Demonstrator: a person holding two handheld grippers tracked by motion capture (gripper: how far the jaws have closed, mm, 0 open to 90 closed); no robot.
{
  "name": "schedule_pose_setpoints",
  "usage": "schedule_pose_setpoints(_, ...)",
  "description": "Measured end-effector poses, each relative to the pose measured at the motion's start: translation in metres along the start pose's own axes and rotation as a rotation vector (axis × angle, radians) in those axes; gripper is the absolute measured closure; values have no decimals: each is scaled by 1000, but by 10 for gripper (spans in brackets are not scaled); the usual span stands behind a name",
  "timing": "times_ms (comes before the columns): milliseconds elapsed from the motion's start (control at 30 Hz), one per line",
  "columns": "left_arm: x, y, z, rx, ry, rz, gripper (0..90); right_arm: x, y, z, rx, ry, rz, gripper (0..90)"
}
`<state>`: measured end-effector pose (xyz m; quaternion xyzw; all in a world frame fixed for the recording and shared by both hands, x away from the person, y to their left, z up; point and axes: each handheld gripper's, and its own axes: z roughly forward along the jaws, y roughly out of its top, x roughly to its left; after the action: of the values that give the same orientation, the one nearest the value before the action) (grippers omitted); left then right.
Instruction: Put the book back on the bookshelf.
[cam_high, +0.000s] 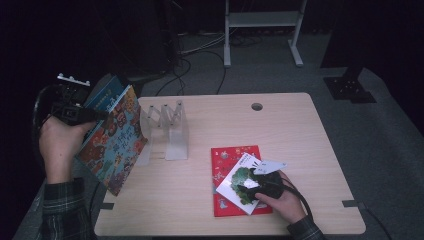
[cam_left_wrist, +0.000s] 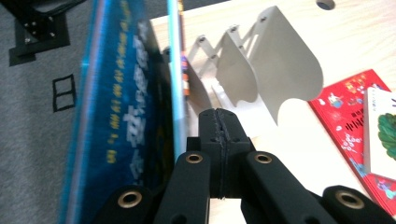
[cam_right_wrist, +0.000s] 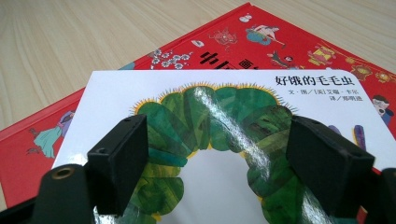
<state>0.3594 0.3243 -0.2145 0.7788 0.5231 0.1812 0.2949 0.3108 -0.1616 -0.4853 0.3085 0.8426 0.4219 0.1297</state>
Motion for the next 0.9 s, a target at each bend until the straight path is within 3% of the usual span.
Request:
schedule_pose_setpoints(267, -17, -3, 11, 5, -70, 56, 896, 0, 0, 0, 1, -1, 0, 202)
schedule_pose_setpoints(533, -35, -9, 34, 27, -142, 114, 863, 0, 0, -3, 13, -3, 0, 223)
schedule_pose_setpoints(733, -50, -15, 52, 36, -177, 160, 780, -1, 0, -6, 20, -12, -3, 228)
schedule_pose_setpoints(900, -60, -23, 71, 39, -204, 175, 673, -1, -1, -11, 19, -18, -5, 229)
